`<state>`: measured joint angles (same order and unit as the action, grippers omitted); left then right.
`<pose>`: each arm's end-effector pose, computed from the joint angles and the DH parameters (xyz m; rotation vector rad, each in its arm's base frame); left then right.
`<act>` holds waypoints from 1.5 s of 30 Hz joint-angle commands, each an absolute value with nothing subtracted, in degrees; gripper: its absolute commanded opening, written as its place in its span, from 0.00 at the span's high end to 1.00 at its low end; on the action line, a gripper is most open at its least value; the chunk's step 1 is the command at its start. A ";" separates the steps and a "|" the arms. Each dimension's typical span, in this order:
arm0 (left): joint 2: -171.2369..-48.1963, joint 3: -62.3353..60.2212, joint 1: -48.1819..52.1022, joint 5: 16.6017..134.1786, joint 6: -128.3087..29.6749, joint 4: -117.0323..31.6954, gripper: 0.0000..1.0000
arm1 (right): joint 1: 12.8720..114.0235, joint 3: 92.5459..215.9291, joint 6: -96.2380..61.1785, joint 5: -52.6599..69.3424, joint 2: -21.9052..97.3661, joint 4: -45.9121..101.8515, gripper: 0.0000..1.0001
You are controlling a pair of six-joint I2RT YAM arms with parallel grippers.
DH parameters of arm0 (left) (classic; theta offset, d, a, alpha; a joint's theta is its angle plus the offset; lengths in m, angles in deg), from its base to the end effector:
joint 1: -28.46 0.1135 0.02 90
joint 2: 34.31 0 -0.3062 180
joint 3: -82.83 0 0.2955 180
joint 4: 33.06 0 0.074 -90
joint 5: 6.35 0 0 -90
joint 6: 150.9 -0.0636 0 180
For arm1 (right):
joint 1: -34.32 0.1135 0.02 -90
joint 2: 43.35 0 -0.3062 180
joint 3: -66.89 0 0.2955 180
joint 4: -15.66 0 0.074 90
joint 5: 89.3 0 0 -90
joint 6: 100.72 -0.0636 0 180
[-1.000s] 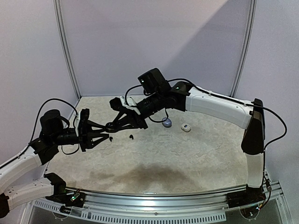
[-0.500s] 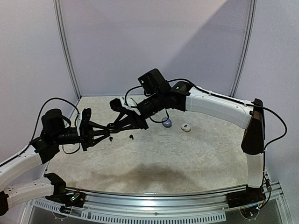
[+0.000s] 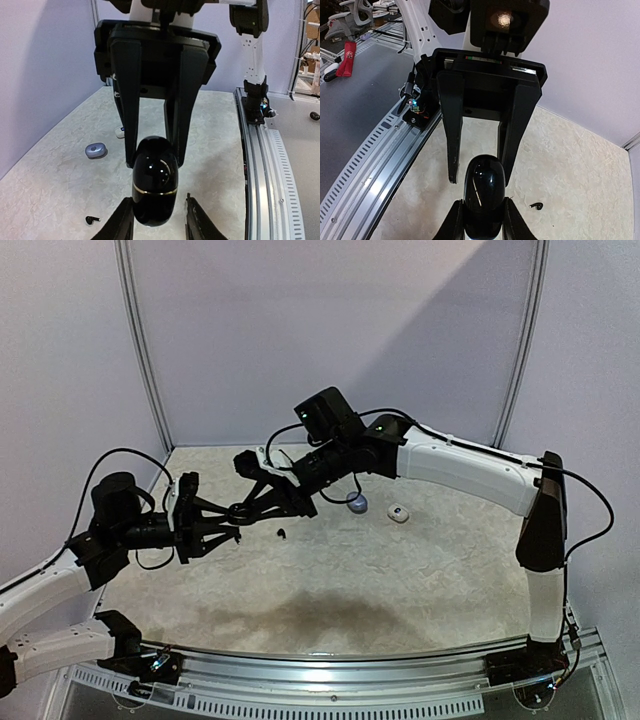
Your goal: Insert the wireless bluetooth earbuds into the charging case
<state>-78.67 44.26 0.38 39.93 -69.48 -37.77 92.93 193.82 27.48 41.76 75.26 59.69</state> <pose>0.1673 -0.1391 0.2759 1.0723 1.4343 -0.9110 0.2550 0.4981 0.3539 -1.8757 1.1149 0.9845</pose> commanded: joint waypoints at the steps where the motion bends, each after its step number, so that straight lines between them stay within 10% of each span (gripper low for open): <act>1: -79.25 42.95 -1.19 40.06 -70.54 -37.13 0.65 | 93.50 195.50 26.90 41.40 76.27 59.57 1.00; 10: -80.45 42.87 -2.81 41.11 -70.43 -35.92 0.72 | 93.60 195.54 26.96 41.31 76.44 59.79 1.00; 18: -80.68 42.82 -3.26 41.93 -70.81 -35.66 1.00 | 93.57 195.42 26.62 40.30 76.18 59.58 1.00; 22: -80.31 43.23 -3.19 43.21 -71.70 -35.09 1.00 | 93.60 194.87 23.02 36.45 76.34 56.50 0.60; 25: -80.00 43.42 -3.27 44.27 -73.46 -35.14 1.00 | 93.58 194.74 20.87 33.58 76.49 54.25 0.49; 45: -77.70 44.82 -3.88 46.56 -84.47 -43.83 1.00 | 92.60 196.25 14.80 26.80 77.58 51.25 0.50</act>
